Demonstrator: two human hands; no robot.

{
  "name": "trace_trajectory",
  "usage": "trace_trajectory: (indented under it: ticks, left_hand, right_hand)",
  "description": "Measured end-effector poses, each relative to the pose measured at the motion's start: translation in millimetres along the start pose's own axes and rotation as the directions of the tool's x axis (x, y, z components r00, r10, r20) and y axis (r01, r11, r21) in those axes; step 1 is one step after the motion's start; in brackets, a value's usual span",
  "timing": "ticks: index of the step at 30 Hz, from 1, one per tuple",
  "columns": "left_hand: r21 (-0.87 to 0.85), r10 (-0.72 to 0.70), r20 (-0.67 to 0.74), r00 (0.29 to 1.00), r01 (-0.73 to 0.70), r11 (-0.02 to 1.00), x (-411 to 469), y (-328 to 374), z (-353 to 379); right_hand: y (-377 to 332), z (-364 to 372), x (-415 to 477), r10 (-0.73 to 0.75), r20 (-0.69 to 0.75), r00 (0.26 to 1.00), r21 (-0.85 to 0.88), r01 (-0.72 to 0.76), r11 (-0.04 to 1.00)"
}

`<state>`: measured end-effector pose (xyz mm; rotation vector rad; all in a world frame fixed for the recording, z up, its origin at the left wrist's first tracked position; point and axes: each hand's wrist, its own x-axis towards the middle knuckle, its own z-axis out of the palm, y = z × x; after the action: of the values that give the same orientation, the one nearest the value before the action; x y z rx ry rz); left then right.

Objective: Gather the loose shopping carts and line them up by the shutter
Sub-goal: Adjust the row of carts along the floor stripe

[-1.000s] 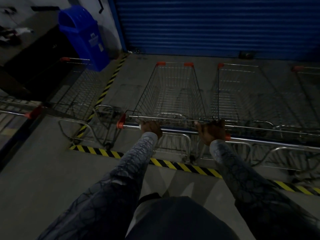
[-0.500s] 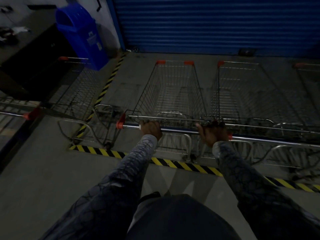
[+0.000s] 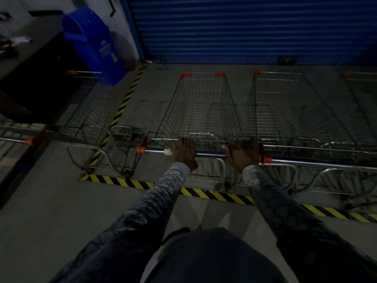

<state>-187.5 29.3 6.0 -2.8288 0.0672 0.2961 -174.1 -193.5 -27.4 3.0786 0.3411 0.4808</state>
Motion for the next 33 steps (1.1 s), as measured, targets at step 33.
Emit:
trace_trajectory:
  ticks: [33]
  left_hand:
    - [-0.371,0.012,-0.151,0.988,-0.068,0.926,-4.2,5.0,16.9]
  right_hand:
    - [58.5,-2.4,-0.4,-0.184,0.026,0.983,0.001,0.184,0.983]
